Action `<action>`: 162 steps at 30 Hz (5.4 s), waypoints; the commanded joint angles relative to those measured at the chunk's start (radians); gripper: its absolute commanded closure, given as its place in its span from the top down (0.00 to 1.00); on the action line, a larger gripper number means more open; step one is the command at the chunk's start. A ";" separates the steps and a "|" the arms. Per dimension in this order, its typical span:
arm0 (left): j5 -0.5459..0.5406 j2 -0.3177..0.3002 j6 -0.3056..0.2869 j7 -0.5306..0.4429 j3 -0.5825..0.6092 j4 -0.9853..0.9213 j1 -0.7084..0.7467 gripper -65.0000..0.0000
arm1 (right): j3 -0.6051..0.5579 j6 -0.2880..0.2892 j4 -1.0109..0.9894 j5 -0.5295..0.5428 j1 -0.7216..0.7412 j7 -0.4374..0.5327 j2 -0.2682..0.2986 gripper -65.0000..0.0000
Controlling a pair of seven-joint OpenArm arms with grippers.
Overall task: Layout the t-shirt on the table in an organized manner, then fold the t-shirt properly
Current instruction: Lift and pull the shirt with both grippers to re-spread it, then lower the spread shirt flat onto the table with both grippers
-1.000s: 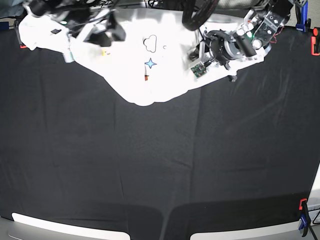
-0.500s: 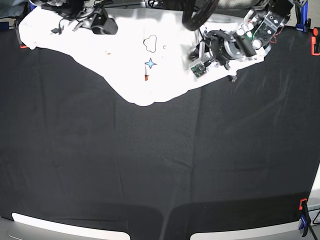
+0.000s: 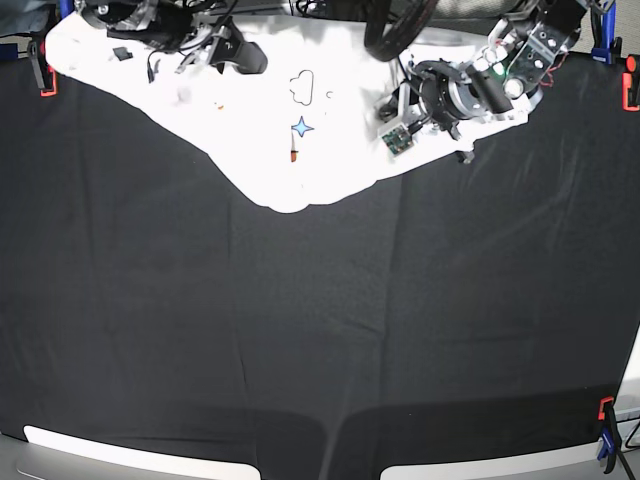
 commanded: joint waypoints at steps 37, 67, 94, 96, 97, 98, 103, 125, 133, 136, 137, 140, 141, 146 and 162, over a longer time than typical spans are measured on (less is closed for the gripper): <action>0.245 -0.007 0.143 0.025 -0.005 0.256 -0.163 0.00 | 0.391 0.008 0.207 -0.120 0.414 -0.006 0.368 0.00; 0.603 -0.009 0.423 -0.088 -0.005 -0.339 -0.465 0.00 | -0.212 -0.071 -0.326 -0.728 1.035 0.222 0.479 0.00; 0.202 0.005 0.463 -0.590 -0.005 -0.753 -0.718 0.00 | -0.283 -0.213 -0.604 -0.949 1.354 0.435 0.234 0.00; 0.202 0.011 0.463 -0.615 -0.005 -0.813 -0.735 0.00 | -0.283 -0.236 -0.616 -0.969 1.358 0.464 0.220 0.00; 0.202 0.013 0.461 -0.625 -0.005 -0.841 -0.744 0.00 | -0.283 -0.244 -0.629 -0.983 1.363 0.480 0.216 0.00; 0.202 0.013 0.459 -0.633 -0.005 -0.866 -0.755 0.00 | -0.283 -0.252 -0.648 -0.999 1.371 0.498 0.213 0.00; 0.199 0.013 0.455 -0.660 -0.005 -0.932 -0.810 0.00 | -0.283 -0.282 -0.813 -1.043 1.459 0.562 0.213 0.00; 0.195 0.044 0.381 -0.760 -0.005 -0.985 -0.887 0.00 | -0.283 -0.399 -1.073 -1.120 1.575 0.678 0.194 0.00; 0.195 0.044 0.381 -0.752 -0.005 -0.985 -0.887 0.00 | -0.283 -0.399 -1.073 -1.124 1.575 0.727 0.194 0.31; 0.195 0.044 0.381 -0.752 -0.005 -0.985 -0.887 0.00 | -0.283 -0.399 -1.073 -1.124 1.575 0.748 0.194 0.34; 0.195 0.044 0.381 -0.752 -0.005 -0.985 -0.887 0.00 | -0.283 -0.399 -1.073 -1.124 1.575 0.758 0.194 0.34; 0.195 0.044 0.381 -0.752 -0.005 -0.986 -0.887 0.00 | -0.283 -0.399 -1.073 -1.124 1.575 0.795 0.195 0.34; 0.195 0.044 0.381 -0.752 -0.005 -0.985 -0.887 0.00 | -0.283 -0.399 -1.073 -1.124 1.575 0.810 0.195 0.34; 0.195 0.044 0.381 -0.752 -0.005 -0.985 -0.887 0.00 | -0.283 -0.399 -1.073 -1.124 1.575 0.827 0.195 0.39; 0.196 0.044 0.381 -0.753 -0.005 -0.986 -0.887 0.00 | -0.283 -0.392 -1.073 -1.112 1.584 0.739 0.197 0.44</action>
